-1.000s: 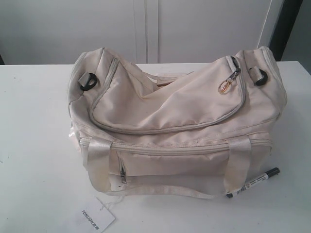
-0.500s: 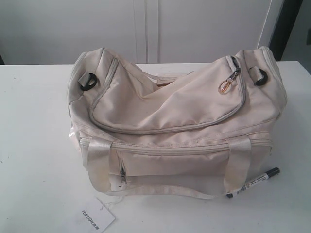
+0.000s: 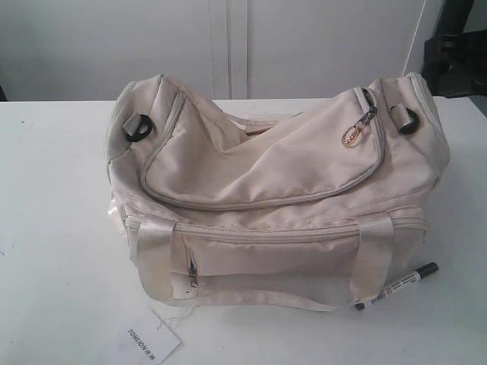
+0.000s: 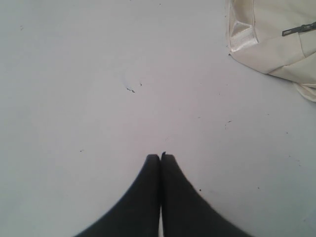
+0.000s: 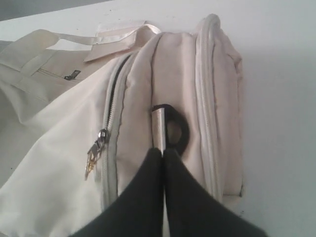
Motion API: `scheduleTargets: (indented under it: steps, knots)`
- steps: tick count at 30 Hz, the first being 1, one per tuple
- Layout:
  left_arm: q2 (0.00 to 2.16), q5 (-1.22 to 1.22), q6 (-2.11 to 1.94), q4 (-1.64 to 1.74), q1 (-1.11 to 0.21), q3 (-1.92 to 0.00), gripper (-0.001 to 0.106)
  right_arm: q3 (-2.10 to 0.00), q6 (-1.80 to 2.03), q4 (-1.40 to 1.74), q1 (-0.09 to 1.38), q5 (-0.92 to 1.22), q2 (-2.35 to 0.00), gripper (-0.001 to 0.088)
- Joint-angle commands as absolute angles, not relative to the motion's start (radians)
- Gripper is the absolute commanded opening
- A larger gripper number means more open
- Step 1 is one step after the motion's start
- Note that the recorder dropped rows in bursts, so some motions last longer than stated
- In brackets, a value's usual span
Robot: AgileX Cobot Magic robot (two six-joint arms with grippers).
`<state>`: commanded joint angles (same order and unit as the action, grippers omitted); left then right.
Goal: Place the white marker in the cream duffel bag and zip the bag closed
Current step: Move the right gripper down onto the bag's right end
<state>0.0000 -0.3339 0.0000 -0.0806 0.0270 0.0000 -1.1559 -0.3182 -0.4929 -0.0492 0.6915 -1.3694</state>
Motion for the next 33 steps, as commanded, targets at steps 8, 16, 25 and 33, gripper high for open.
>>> scheduleTargets:
  steps: [8,16,25,33]
  knots:
    - [0.000,-0.334,0.000,-0.081,0.027,0.000,0.000,-1.165,-0.361,-0.504,-0.030,0.663,-1.422,0.0155]
    - [0.000,-0.334,0.000,-0.081,0.027,0.000,0.000,-1.165,-0.361,-0.530,-0.030,0.631,-1.466,0.0277]
    - [0.000,-0.334,0.000,-0.081,0.027,0.000,0.000,-1.165,-0.361,-0.560,-0.030,0.589,-1.493,0.0277]
    - [0.000,-0.334,0.000,-0.081,0.027,0.000,0.000,-1.165,-0.361,-0.592,-0.030,0.572,-1.532,0.0277]
